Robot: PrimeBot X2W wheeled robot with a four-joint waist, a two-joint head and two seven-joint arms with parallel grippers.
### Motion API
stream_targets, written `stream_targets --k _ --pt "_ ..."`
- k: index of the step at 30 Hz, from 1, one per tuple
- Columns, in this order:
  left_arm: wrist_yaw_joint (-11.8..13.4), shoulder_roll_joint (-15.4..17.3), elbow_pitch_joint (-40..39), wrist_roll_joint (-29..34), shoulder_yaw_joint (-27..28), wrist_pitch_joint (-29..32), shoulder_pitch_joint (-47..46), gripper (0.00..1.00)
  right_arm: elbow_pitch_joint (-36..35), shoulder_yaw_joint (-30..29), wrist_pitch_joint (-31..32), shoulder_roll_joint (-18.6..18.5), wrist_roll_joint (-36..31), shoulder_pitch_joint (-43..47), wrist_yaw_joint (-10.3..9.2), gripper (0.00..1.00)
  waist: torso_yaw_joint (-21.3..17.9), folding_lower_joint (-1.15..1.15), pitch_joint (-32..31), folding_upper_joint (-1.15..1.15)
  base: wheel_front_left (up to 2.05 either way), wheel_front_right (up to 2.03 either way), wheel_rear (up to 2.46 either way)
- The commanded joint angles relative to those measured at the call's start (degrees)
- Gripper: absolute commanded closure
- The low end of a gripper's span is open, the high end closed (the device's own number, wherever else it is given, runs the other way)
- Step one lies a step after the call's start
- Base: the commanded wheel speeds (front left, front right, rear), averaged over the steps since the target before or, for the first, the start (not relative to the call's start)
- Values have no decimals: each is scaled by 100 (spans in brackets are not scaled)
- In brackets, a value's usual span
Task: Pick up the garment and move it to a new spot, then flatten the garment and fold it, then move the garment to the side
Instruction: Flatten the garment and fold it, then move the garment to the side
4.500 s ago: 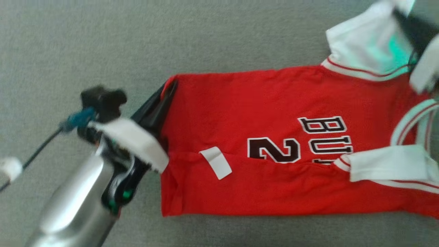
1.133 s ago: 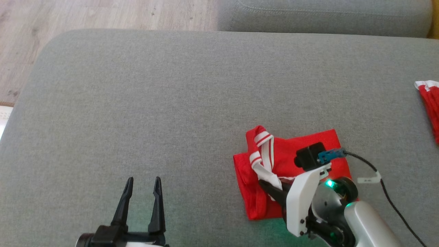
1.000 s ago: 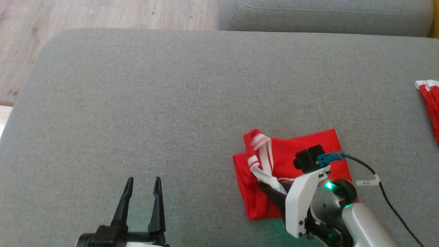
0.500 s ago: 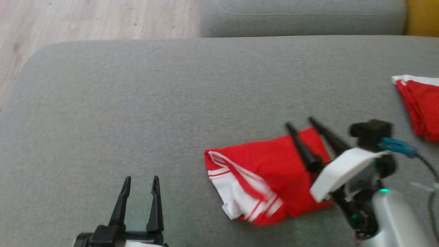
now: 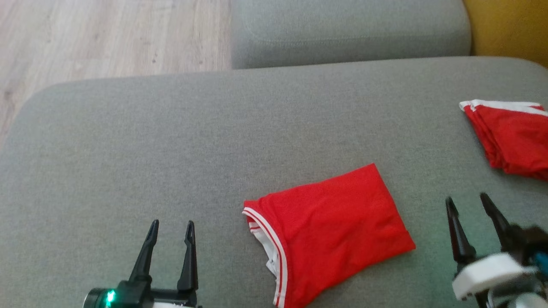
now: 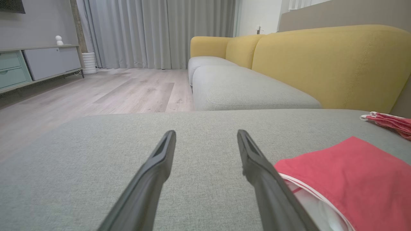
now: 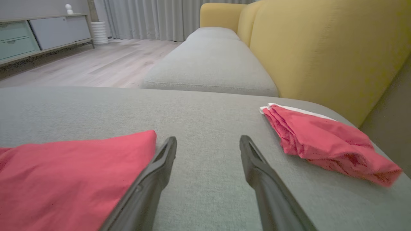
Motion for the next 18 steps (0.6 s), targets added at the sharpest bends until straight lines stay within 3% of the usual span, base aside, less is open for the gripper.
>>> stream_targets --k 1,7,18 --pt "-31 -30 -104 82 232 -55 -133 0 22 -12 -389 -28 -145 -26 -4 0 14 0 -96 0 0 0 0" --pt "-89 -29 153 189 356 -55 -48 0 700 -178 -1033 224 -306 79 -4 0 56 0 -210 0 0 0 0" --pt "-124 -30 368 194 574 -55 23 0 1194 -145 -1187 299 -359 -83 -4 0 153 0 -292 0 0 0 0"
